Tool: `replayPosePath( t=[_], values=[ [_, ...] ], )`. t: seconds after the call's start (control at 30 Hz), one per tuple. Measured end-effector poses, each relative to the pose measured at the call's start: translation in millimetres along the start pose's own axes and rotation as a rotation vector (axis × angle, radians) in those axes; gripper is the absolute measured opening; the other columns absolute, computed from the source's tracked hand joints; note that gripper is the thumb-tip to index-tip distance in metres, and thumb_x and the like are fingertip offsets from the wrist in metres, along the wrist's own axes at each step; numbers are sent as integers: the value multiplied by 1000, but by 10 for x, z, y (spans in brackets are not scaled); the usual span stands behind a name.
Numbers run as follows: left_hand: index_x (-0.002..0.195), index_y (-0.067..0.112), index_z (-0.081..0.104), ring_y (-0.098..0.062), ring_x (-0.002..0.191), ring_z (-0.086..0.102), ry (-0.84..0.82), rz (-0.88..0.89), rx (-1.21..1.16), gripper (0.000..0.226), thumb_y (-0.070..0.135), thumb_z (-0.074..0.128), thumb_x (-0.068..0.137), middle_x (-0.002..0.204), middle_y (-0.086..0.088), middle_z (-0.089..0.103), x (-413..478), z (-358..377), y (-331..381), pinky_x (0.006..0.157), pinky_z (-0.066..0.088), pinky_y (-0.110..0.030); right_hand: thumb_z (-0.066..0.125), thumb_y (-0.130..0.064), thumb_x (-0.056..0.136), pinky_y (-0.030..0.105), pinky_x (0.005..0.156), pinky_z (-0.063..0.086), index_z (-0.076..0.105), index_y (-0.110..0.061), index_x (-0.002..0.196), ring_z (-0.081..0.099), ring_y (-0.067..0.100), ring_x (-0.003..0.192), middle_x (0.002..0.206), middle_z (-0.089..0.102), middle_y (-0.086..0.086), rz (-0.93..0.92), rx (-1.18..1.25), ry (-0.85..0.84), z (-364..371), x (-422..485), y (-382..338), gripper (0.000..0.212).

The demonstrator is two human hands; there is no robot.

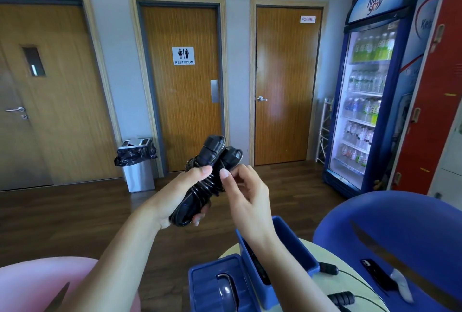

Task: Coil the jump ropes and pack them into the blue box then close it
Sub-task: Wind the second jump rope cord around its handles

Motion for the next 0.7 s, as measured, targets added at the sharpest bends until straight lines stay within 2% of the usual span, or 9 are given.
replayPosePath(
  t=[0.1,0.17,0.23,0.27,0.3,0.37,0.47,0.6,0.7],
  values=[
    [126,13,57,-24,41,49,45,-17,-34,75,63,61,69,57,-17,53,-5,36,-27,43,44,-27,55,-31,97,17,63,39,51,-23,60,45,6,66,70,44,-6,97,127,41,58,-33,25,37],
    [128,8,55,-23,35,51,60,-42,-38,70,55,65,77,46,-13,54,7,49,-28,38,44,-25,54,-31,97,13,66,41,58,-12,67,48,4,70,75,45,-1,147,200,23,97,-48,73,36],
    [123,7,55,-21,30,52,43,-61,-94,91,59,83,54,42,-11,55,-2,79,-13,35,43,-23,56,-32,92,13,72,43,62,-3,76,50,4,76,82,45,3,174,298,-33,141,-55,116,34],
    [122,8,56,-22,31,51,38,-60,-127,105,64,87,38,46,-13,55,8,89,-3,37,44,-24,56,-32,89,16,77,44,63,1,80,51,6,80,85,44,6,185,354,-65,161,-57,134,35],
    [125,10,56,-23,34,50,20,-47,-126,110,69,84,36,51,-15,54,-7,98,-4,41,44,-26,58,-33,86,22,82,43,63,4,83,51,10,85,88,44,10,195,401,-94,177,-58,159,37],
    [131,14,53,-23,38,47,-10,-28,-110,104,73,77,48,57,-18,51,-103,81,-57,45,43,-29,60,-35,84,34,90,41,62,4,88,51,19,94,94,47,18,188,445,-146,194,-60,195,39],
    [129,16,54,-23,38,48,-16,-61,-134,97,71,76,52,58,-19,52,-76,48,-128,44,44,-29,58,-37,86,46,95,40,56,9,89,51,30,98,98,49,29,168,421,-203,191,-60,275,46],
    [117,12,59,-23,39,48,2,-38,-19,81,68,70,59,57,-16,54,-74,53,6,43,45,-27,56,-41,88,26,75,39,54,-22,64,49,8,75,73,49,-4,138,292,-207,143,-1,280,31],
    [100,19,62,-22,43,49,22,-28,94,71,71,72,53,58,-12,57,-126,68,175,45,45,-27,62,-46,81,30,81,46,54,-14,82,55,13,82,83,57,0,155,366,-116,56,43,246,33]
  ],
)
Point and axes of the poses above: each hand's wrist, its own x-axis towards the middle knuckle, its own z-axis out of the palm, y = z × x, the point moved 8 cm from there along x, towards the middle knuckle
